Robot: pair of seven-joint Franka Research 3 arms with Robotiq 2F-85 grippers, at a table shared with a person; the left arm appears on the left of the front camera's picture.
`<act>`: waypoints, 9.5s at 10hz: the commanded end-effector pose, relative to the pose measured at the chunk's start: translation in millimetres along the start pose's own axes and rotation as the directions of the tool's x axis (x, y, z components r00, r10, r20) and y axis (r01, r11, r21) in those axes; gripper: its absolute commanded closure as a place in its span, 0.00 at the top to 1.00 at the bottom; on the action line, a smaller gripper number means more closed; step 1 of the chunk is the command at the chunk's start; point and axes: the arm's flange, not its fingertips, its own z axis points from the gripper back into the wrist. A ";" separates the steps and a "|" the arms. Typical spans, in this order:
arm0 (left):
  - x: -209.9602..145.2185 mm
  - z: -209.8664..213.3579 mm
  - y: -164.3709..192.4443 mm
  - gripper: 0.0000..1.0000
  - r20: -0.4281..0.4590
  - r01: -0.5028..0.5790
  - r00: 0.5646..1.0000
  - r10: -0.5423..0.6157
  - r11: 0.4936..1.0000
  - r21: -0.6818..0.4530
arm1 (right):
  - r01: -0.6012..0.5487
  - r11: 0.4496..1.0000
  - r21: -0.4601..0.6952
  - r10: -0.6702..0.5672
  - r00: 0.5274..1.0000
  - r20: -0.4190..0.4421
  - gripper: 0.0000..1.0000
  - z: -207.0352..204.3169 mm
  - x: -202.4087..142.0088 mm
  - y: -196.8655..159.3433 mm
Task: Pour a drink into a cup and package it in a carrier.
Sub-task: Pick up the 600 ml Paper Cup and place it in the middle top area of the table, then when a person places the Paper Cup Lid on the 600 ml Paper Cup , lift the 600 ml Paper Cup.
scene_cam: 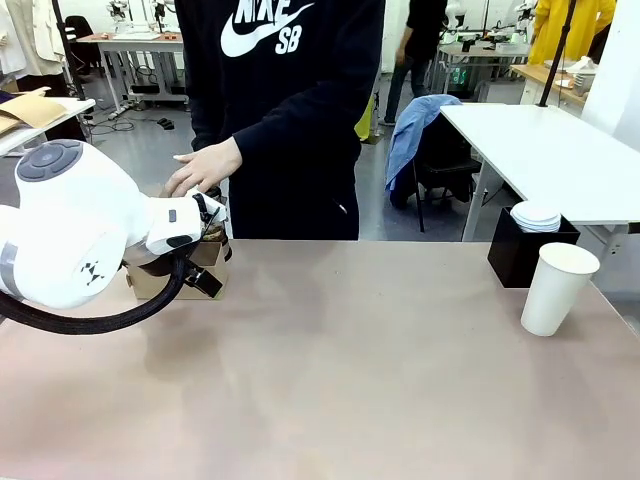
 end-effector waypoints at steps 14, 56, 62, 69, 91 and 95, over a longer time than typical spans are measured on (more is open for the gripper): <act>-0.2 0.0 0.3 1.00 0.000 -0.001 1.000 0.001 1.000 -0.001 | -0.089 0.996 -0.010 0.090 0.979 0.184 1.00 -48.9 -115.6 -10.9; -0.2 0.0 0.3 1.00 0.000 -0.001 1.000 0.001 1.000 -0.001 | -0.116 0.980 -0.161 0.161 0.937 0.310 0.81 -401.5 -10.8 -52.0; -0.2 0.0 0.3 1.00 0.000 -0.001 1.000 0.001 1.000 -0.001 | -0.032 0.978 -0.204 0.107 0.925 0.364 0.81 -403.5 -16.5 -55.6; -0.2 0.0 0.3 1.00 0.000 -0.001 1.000 0.001 1.000 -0.001 | -0.032 0.978 -0.204 0.107 0.925 0.364 0.81 -403.5 -16.5 -55.6; -0.2 0.0 0.3 1.00 0.000 -0.001 1.000 0.001 1.000 -0.001 | -0.032 0.978 -0.204 0.107 0.925 0.364 0.81 -403.5 -16.5 -55.6; -0.2 0.0 0.3 1.00 0.000 -0.001 1.000 0.001 1.000 -0.001 | -0.032 0.978 -0.204 0.107 0.925 0.364 0.81 -403.5 -16.5 -55.6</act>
